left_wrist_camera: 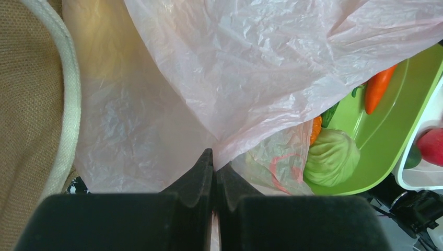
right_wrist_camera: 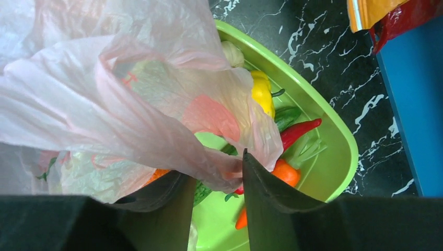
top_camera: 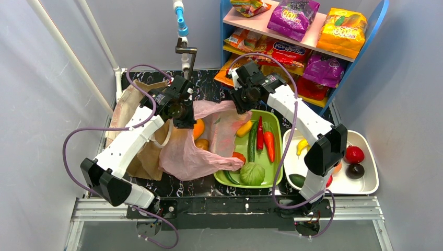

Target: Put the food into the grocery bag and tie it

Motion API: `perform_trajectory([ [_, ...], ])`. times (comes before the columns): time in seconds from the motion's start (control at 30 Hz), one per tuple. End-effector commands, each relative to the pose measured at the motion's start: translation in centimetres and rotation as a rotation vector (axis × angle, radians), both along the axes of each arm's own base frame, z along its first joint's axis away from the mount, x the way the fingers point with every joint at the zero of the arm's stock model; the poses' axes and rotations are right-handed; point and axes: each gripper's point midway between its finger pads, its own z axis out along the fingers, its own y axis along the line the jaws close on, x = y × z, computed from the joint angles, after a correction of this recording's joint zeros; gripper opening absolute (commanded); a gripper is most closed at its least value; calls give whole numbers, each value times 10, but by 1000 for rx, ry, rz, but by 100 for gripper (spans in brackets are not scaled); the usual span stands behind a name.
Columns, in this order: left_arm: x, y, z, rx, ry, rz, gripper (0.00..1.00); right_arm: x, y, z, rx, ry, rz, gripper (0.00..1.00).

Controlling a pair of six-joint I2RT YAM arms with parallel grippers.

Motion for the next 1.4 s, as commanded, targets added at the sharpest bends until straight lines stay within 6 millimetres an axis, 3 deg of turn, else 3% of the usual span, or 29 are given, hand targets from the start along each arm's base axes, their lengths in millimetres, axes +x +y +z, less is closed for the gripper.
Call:
perform_trajectory([
  [0.0, -1, 5, 15, -1, -25, 6, 0, -6, 8, 32, 96, -88, 39, 41],
  [0.17, 3, 6, 17, 11, -34, 10, 0, -15, 6, 27, 86, -58, 51, 19],
  [0.3, 13, 6, 26, 30, -69, 12, 0, -41, 7, 36, 133, 11, 32, 1],
  [0.5, 69, -14, 67, 43, -173, -18, 0, -98, -2, 91, 292, 167, -81, 1],
  [0.63, 100, -15, 84, 38, -233, -15, 0, -131, 7, 117, 435, 261, -40, 1],
  [0.73, 105, -12, 91, 3, -237, -5, 3, -137, 12, 123, 480, 287, -34, 1],
  [0.83, 96, -11, 93, -18, -225, -25, 9, -138, 13, 121, 481, 302, -37, 1],
  [0.93, 77, -15, 96, -62, -195, -83, 23, -138, 13, 116, 472, 310, -31, 1],
  [1.0, 59, -16, 101, -100, -180, -126, 41, -138, 12, 113, 459, 312, -28, 1],
  [1.03, 51, -17, 102, -116, -170, -141, 60, -138, 11, 111, 451, 310, -25, 1],
  [1.13, 23, -14, 100, -153, -125, -176, 97, -137, 6, 104, 416, 301, -27, 1],
  [1.37, -47, -24, 125, -346, -94, -295, 98, -141, -8, 78, 326, 304, -17, 1],
])
